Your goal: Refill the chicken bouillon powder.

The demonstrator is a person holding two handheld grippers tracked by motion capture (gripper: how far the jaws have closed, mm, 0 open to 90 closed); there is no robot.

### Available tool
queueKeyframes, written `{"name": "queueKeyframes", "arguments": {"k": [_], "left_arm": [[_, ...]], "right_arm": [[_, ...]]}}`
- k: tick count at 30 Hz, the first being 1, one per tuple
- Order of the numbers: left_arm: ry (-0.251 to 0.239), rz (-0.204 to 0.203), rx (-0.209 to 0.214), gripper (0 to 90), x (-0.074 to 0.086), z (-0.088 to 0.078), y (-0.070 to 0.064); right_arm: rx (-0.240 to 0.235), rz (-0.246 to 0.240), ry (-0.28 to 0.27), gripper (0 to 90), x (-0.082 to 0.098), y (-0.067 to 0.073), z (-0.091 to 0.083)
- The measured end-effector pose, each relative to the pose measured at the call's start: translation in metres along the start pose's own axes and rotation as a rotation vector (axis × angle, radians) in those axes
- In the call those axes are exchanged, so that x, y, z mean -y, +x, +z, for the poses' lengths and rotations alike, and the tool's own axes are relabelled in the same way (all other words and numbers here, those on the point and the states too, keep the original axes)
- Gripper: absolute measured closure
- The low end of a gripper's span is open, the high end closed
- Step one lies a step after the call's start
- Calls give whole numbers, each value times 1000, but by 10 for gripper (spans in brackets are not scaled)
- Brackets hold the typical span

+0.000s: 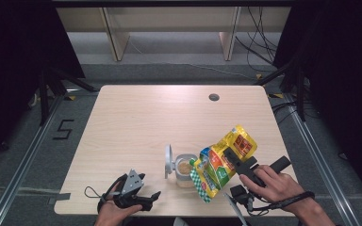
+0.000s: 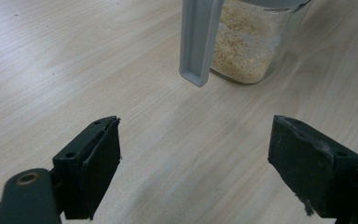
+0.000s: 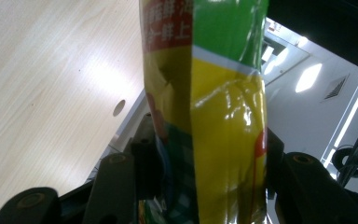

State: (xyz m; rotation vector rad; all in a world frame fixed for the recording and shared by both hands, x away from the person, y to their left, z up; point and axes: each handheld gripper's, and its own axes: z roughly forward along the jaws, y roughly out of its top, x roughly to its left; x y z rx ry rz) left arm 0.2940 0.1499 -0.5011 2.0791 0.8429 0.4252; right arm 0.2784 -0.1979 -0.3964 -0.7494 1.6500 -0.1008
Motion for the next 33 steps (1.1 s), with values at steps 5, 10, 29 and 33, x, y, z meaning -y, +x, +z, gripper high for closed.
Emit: {"name": "queueKeyframes", "arguments": {"k": [5,10,29,33], "left_arm": [[1,-3,3,164,0,0,0],[1,-2,2,164,0,0,0],[-1,21,5,164,-1,-1,2],[12,6,8,164,0,0,1]], "right_arm": [[0,16,11,566,1,3,-2],[4,0,1,567,1,4,-2],[1,15,0,573,0,0,0],[-3,42,13,574,0,4,-3]]}}
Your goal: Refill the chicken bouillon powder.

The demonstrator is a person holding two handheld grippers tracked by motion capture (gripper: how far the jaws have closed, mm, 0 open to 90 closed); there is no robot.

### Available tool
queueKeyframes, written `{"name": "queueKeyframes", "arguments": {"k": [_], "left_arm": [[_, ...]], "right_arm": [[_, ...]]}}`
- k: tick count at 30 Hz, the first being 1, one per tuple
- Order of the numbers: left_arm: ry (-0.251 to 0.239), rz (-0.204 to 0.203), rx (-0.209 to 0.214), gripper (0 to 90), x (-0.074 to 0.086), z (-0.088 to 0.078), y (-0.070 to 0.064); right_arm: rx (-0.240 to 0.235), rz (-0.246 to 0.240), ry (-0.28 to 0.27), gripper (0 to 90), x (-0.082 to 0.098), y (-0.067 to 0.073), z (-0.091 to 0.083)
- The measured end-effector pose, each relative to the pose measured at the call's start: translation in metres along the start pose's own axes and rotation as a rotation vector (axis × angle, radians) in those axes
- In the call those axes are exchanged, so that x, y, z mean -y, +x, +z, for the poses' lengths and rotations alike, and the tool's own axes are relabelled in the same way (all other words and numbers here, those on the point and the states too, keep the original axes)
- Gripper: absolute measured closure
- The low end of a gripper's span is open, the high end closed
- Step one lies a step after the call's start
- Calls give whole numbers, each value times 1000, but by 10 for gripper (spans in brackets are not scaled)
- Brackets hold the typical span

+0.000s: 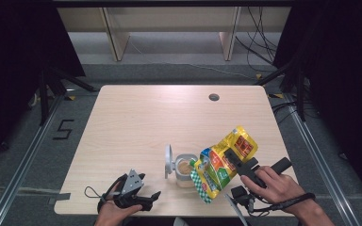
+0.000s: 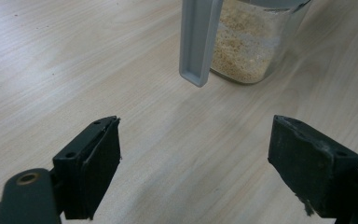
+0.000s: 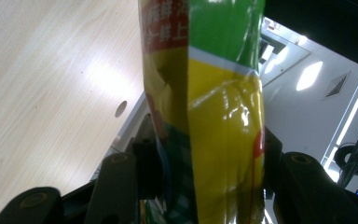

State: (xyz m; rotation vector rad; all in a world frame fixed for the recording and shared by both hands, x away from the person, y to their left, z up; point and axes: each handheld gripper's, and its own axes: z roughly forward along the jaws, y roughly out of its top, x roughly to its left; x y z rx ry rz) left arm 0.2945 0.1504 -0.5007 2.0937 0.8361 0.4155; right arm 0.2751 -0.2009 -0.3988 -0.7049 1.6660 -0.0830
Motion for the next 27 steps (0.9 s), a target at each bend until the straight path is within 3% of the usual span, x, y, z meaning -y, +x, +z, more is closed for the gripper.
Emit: {"name": "queueKeyframes", "arguments": {"k": [1,4,6,8,11,13,17,19,21,22,25,27], "left_arm": [[-2,5,-4,164,0,0,0],[-13,-13,-7,164,0,1,-1],[-13,-13,-7,164,0,1,-1],[-14,-13,-1,164,0,1,-1],[-15,1,-4,164,0,1,-1],[-14,-14,-2,164,0,1,-1],[-14,-10,-3,164,0,1,-1],[-15,-16,1,164,0,1,-2],[-14,-13,-2,164,0,1,-2],[-19,-19,-3,164,0,1,-2],[-19,-24,1,164,1,2,-2],[-5,-3,-10,164,0,1,-1]], "right_arm": [[10,-50,-25,575,1,-3,1],[9,-44,-22,575,1,-2,0],[29,23,-11,575,2,4,-2],[27,-2,-23,575,2,2,-1],[30,4,-17,576,3,2,-2],[37,19,-7,576,3,3,-3],[38,-4,-10,576,5,-1,-4],[37,18,-1,576,5,1,-6],[33,-9,-17,576,3,0,-6],[34,19,-6,576,2,3,-7],[34,-13,-27,577,0,1,-6],[30,-5,-22,577,-2,2,-6]]}}
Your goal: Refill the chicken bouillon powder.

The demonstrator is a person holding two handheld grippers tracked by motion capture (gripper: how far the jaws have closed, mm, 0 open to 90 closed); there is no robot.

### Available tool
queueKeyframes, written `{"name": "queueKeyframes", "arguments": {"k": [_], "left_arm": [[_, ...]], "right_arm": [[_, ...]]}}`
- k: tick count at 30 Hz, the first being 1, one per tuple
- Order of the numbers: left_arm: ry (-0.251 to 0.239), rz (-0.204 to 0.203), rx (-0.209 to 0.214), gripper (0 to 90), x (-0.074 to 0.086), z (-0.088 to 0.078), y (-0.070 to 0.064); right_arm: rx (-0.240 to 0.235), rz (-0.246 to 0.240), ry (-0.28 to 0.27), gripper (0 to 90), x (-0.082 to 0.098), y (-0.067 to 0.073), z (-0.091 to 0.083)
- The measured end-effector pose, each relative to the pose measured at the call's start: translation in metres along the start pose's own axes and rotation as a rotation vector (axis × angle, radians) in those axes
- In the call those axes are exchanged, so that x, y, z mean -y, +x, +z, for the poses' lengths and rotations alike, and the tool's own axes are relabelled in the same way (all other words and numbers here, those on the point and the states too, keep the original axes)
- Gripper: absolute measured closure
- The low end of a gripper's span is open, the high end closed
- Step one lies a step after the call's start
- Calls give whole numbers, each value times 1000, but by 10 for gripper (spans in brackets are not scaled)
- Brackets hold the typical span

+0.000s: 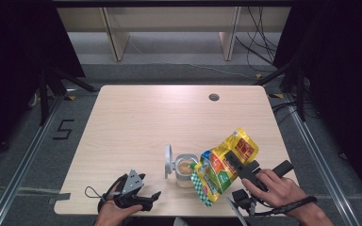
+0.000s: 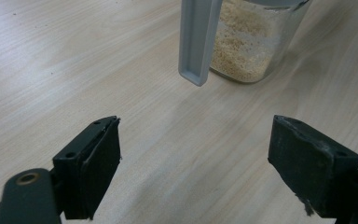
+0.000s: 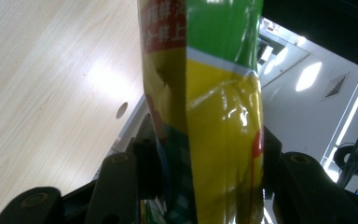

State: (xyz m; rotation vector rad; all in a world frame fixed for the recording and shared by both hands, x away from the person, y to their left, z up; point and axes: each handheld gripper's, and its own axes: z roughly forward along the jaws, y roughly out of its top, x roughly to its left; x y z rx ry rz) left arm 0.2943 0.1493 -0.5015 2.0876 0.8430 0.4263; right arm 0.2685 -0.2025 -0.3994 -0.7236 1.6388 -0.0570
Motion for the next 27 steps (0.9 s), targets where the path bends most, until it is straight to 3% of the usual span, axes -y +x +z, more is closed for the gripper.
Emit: {"name": "queueKeyframes", "arguments": {"k": [3,4,6,8,10,13,14,15,17,21,22,23,24,27], "left_arm": [[-1,-5,3,164,0,0,0],[-16,-18,8,164,0,0,-1],[-8,2,0,164,0,-1,1],[-10,18,0,164,0,-1,1],[-9,-10,3,164,0,0,0],[-9,17,0,164,0,-1,1],[-9,-6,3,164,0,0,0],[-7,-10,3,164,0,0,0],[-14,-17,11,164,0,0,-1],[3,28,0,164,-1,-1,1],[2,26,-1,164,-1,-1,1],[-5,-9,2,164,0,0,0],[-14,-18,11,164,0,0,-1],[-7,-10,2,164,0,0,0]], "right_arm": [[4,-11,-10,577,-2,-2,3],[3,5,-5,577,-2,-1,3],[4,-11,-14,577,-2,-2,5],[5,3,-2,578,-1,-1,6],[3,-15,-10,579,0,-3,7],[1,-3,-2,580,2,-2,5],[2,14,9,580,2,0,3],[4,-3,-1,580,2,-1,3],[2,18,11,581,2,2,0],[2,-3,-7,581,0,2,-2],[0,8,-7,582,-1,3,-2],[1,1,-10,582,-1,3,-1],[1,-6,-12,582,-2,2,-1],[5,5,-8,583,-2,2,0]]}}
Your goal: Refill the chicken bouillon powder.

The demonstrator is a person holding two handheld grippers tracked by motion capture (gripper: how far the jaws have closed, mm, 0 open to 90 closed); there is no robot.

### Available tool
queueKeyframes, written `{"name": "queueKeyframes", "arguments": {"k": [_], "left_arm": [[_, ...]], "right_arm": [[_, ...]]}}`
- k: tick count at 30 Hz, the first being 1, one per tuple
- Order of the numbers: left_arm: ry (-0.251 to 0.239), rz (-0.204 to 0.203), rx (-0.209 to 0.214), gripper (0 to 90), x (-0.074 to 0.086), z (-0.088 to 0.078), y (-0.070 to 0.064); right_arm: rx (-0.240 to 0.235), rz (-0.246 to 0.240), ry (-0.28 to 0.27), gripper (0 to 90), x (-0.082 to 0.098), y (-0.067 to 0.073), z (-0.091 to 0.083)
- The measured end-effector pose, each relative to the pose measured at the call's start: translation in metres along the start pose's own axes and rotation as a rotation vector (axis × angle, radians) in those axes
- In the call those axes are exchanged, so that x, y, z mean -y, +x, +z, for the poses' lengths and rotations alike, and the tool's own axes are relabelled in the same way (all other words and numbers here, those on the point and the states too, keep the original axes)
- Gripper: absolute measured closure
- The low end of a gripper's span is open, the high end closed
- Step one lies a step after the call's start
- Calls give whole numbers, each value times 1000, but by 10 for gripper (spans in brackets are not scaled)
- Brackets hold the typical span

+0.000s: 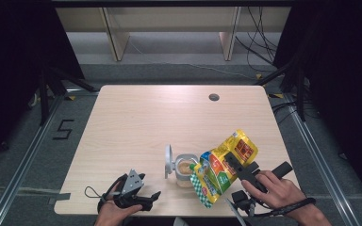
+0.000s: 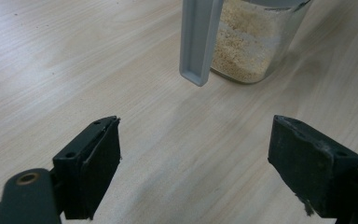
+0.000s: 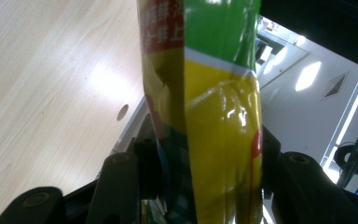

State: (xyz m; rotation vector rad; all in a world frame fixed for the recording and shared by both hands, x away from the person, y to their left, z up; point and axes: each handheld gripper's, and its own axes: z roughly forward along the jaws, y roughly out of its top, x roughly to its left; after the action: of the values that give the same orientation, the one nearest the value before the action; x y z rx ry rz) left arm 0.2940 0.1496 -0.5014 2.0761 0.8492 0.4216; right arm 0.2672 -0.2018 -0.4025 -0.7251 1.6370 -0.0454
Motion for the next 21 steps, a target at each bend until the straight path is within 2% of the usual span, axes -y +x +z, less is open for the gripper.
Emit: {"name": "queueKeyframes", "arguments": {"k": [1,2,3,4,5,6,7,9,10,11,12,13,18,19,21], "left_arm": [[-2,2,0,164,0,0,0],[-2,30,-1,164,-1,-1,2],[-2,29,-1,164,-1,0,2],[-2,5,1,164,0,0,0],[1,0,10,164,0,0,0],[-1,1,15,164,0,0,0],[3,34,6,164,-1,-1,2],[9,39,3,164,-1,-1,2],[9,38,4,164,-1,-1,2],[6,9,-2,164,0,0,0],[7,10,-3,164,0,0,0],[3,5,3,164,0,0,0],[-4,4,7,164,0,0,-1],[-2,29,2,164,-1,0,1],[-1,26,3,164,-1,0,0]], "right_arm": [[1,8,2,584,0,0,0],[-2,4,1,584,0,0,-1],[0,4,1,584,0,0,-1],[-1,2,1,584,0,0,-1],[-3,0,1,584,1,1,-2],[1,28,12,584,1,3,-3],[1,18,5,584,1,3,-3],[5,27,6,584,1,4,-4],[6,34,9,585,2,4,-4],[13,44,8,585,2,5,-4],[12,33,4,585,3,4,-5],[14,42,7,585,3,5,-5],[4,93,21,586,5,11,-7],[5,89,15,586,5,11,-6],[12,103,11,587,5,12,-6]]}}
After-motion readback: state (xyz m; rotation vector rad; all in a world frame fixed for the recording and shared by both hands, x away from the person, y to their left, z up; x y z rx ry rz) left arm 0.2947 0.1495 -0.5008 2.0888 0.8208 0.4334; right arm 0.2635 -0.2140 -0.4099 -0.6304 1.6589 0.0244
